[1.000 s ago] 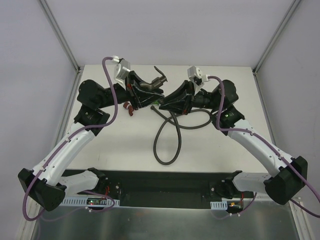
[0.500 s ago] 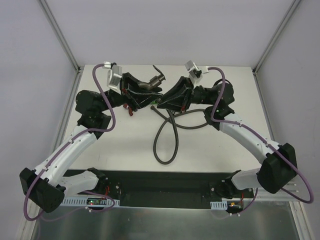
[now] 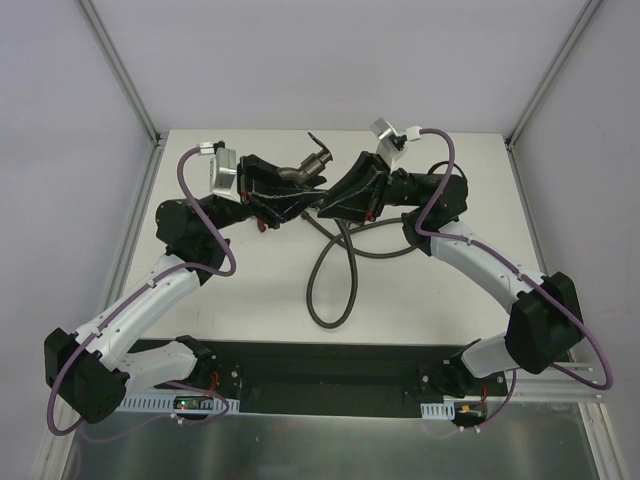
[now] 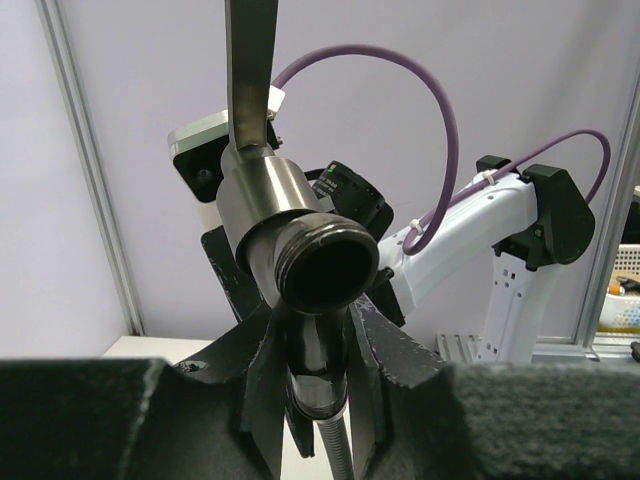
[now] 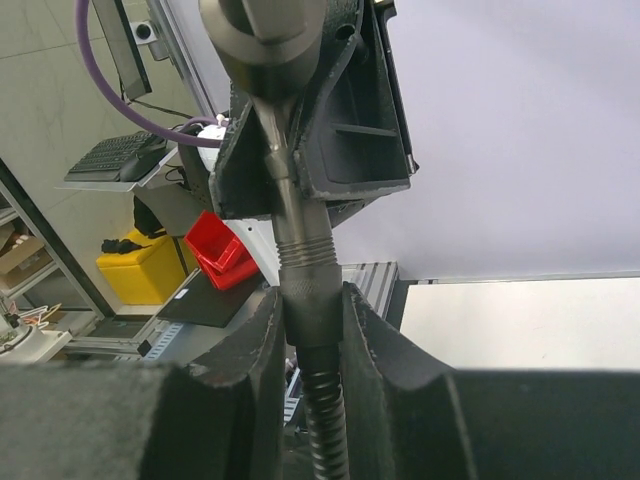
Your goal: Install the water faucets
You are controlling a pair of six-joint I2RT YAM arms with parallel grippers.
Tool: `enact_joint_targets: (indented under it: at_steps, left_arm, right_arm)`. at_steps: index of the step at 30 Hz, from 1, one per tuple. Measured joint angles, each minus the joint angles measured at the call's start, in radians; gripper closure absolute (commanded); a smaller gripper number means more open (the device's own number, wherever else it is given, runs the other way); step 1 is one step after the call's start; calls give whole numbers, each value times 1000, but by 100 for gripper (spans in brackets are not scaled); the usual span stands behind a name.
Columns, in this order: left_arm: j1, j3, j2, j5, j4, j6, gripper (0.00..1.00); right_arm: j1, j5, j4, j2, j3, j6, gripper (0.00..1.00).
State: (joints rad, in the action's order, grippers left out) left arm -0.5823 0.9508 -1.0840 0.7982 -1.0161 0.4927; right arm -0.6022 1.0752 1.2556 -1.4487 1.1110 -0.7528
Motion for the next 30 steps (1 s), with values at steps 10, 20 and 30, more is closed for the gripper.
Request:
enact_joint_targets:
  at_steps: [10, 20, 30]
  left_arm:
    - [-8, -28, 0, -55, -37, 11, 100]
    - [-8, -34, 9, -89, -14, 8, 100]
    - [-40, -64, 40, -132, 169, -24, 100]
  right_arm:
    - [12, -4, 9, -1, 0, -21, 98]
    - [14, -14, 5, -6, 0, -21, 71]
    - [42, -156, -51, -6, 13, 9, 37]
